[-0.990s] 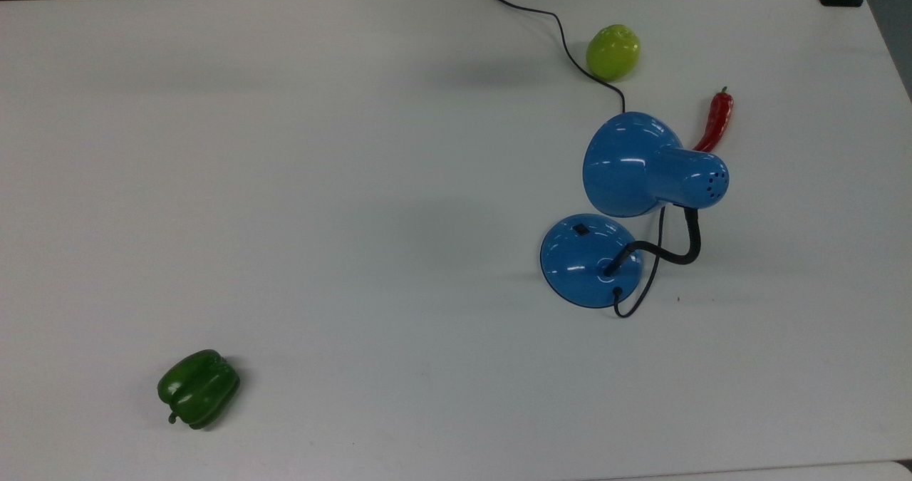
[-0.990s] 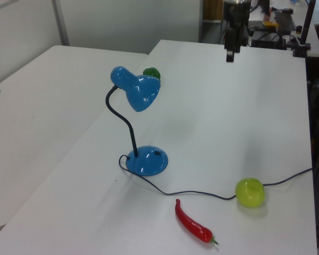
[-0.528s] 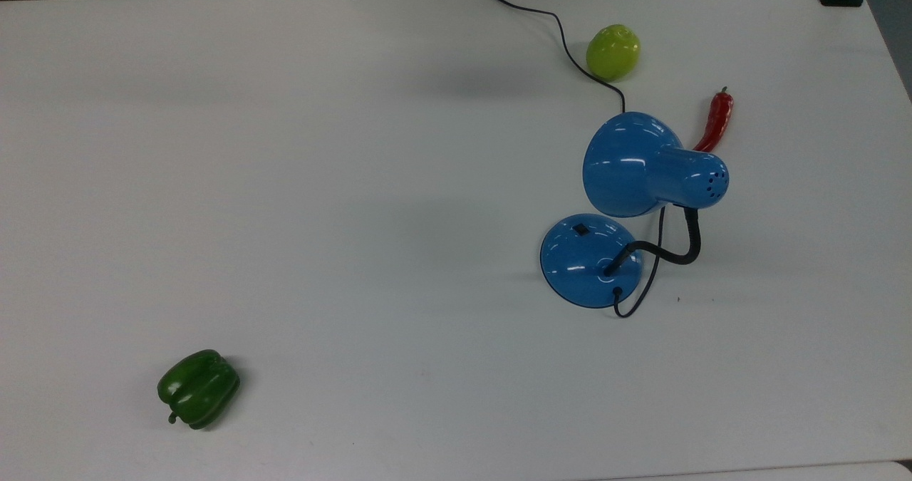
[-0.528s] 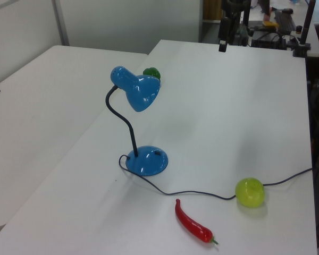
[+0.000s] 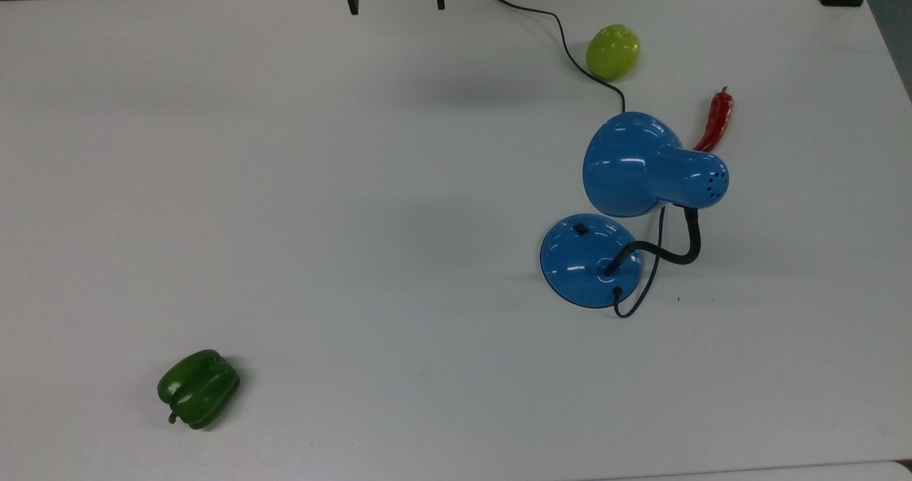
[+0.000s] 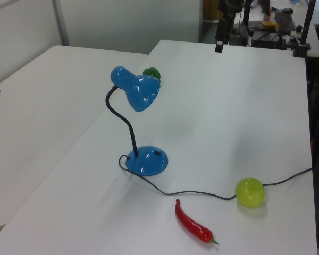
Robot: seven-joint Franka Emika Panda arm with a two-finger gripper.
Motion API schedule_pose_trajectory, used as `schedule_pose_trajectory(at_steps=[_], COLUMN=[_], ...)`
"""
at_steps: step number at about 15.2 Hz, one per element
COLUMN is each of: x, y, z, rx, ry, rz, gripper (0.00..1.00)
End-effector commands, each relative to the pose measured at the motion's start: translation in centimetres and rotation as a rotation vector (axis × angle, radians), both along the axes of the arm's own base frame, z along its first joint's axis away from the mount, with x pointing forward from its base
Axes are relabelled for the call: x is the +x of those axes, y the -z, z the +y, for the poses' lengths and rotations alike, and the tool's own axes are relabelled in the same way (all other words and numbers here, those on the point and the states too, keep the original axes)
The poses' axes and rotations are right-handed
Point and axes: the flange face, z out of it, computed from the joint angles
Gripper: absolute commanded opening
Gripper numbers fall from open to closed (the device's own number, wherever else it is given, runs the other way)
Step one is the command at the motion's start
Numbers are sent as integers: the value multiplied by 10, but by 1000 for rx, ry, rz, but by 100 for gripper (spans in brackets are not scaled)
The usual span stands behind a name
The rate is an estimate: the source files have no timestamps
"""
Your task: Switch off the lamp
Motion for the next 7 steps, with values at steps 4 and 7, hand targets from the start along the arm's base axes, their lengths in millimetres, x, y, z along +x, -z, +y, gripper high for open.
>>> schedule_pose_trajectory(at_steps=[4,7], x=[-6,-6], y=[7,8], z=[10,12], rx=[-6,-6], ry=[-42,-45], rz=[1,3], gripper=[100,100])
